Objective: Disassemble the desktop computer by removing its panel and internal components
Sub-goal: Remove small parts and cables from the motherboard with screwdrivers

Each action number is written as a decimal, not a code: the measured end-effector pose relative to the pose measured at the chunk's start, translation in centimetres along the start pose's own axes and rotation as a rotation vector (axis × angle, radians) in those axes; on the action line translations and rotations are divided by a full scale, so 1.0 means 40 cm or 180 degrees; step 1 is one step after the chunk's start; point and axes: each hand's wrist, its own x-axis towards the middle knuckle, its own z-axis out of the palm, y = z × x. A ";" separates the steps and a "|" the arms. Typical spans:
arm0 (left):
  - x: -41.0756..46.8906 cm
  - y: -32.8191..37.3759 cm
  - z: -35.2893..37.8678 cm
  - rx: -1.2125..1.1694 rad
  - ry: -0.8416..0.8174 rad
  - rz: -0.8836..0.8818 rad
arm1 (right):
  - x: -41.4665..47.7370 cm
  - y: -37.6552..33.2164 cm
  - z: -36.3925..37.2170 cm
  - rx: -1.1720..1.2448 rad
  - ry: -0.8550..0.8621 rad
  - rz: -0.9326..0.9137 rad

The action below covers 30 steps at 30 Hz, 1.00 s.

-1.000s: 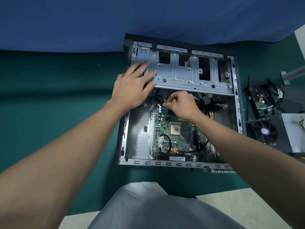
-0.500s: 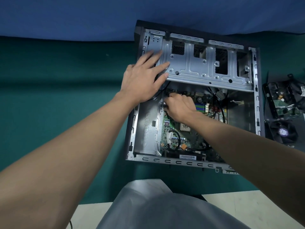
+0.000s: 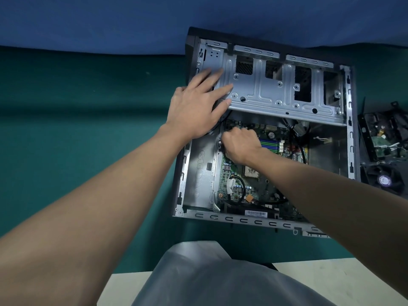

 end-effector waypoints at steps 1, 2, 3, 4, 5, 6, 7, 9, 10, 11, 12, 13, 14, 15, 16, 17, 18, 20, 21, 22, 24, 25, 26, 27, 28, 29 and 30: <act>0.000 0.000 0.000 0.0002 -0.0002 0.0004 | 0.000 0.001 0.001 0.0008 0.0001 -0.0027; 0.000 0.001 0.000 0.0005 -0.0003 0.0011 | 0.000 0.003 0.003 0.0014 0.0001 -0.0050; 0.000 0.001 0.000 0.0008 0.0001 0.0016 | 0.001 0.005 0.005 0.0019 -0.0009 -0.0063; 0.000 0.000 -0.001 0.0006 0.0004 0.0017 | 0.001 0.006 0.006 0.0039 -0.0015 -0.0058; 0.001 0.000 -0.001 -0.0002 0.0006 0.0015 | 0.002 0.009 0.008 0.0054 -0.0033 -0.0028; 0.001 -0.001 -0.002 -0.0009 0.0008 0.0013 | 0.002 0.011 0.009 0.0073 -0.0029 0.0010; 0.001 -0.001 -0.001 -0.0012 0.0008 0.0012 | 0.004 0.014 0.010 0.0068 -0.0007 0.0048; 0.001 -0.001 0.000 -0.0014 0.0012 0.0015 | 0.007 0.017 0.010 -0.0005 0.0030 0.0060; 0.000 0.000 0.000 -0.0013 0.0014 0.0019 | 0.008 0.017 0.009 -0.0025 0.0022 0.0056; 0.001 0.000 0.001 -0.0006 0.0019 0.0023 | 0.008 0.016 0.008 -0.0027 0.0008 0.0056; 0.001 0.000 0.001 0.0001 0.0021 0.0027 | 0.008 0.014 0.007 -0.0015 -0.0003 0.0051; 0.001 0.000 0.002 0.0007 0.0023 0.0031 | 0.007 0.011 0.006 -0.0002 -0.0025 0.0040; 0.001 0.000 0.003 0.0011 0.0025 0.0033 | 0.005 0.008 0.006 0.0019 -0.0044 0.0024; 0.001 -0.001 0.004 0.0017 0.0027 0.0032 | 0.004 0.004 0.005 0.0046 -0.0058 0.0007; 0.001 -0.001 0.005 0.0025 0.0024 0.0030 | 0.002 0.002 0.005 0.0073 -0.0066 0.0005; 0.000 -0.001 0.005 0.0031 0.0020 0.0032 | 0.001 0.002 0.006 0.0094 -0.0074 0.0018; 0.001 -0.001 0.006 0.0032 0.0021 0.0037 | 0.001 0.004 0.006 0.0105 -0.0080 0.0033; 0.002 -0.001 0.006 0.0024 0.0028 0.0039 | 0.000 0.009 0.007 0.0128 -0.0086 0.0040; 0.002 -0.002 0.005 0.0020 0.0034 0.0038 | 0.000 0.011 0.008 0.0138 -0.0078 0.0032; 0.002 -0.002 0.005 0.0016 0.0038 0.0035 | -0.001 0.013 0.009 0.0140 -0.0071 0.0020; 0.001 -0.003 0.007 0.0010 0.0049 0.0030 | -0.002 0.017 0.011 0.0137 -0.0040 -0.0013; 0.001 -0.003 0.007 0.0010 0.0052 0.0026 | -0.003 0.019 0.012 0.0136 -0.0022 -0.0022; 0.001 -0.002 0.007 0.0016 0.0051 0.0025 | -0.005 0.020 0.012 0.0147 -0.0002 -0.0023; 0.001 -0.001 0.007 0.0020 0.0045 0.0024 | -0.007 0.020 0.011 0.0163 0.0006 -0.0013; 0.001 -0.001 0.007 0.0018 0.0042 0.0027 | -0.009 0.018 0.010 0.0180 -0.0008 0.0012; 0.001 -0.001 0.007 0.0017 0.0038 0.0034 | -0.012 0.016 0.008 0.0218 -0.0033 0.0062; 0.001 -0.002 0.007 0.0021 0.0038 0.0044 | -0.017 0.014 0.005 0.0274 -0.0058 0.0133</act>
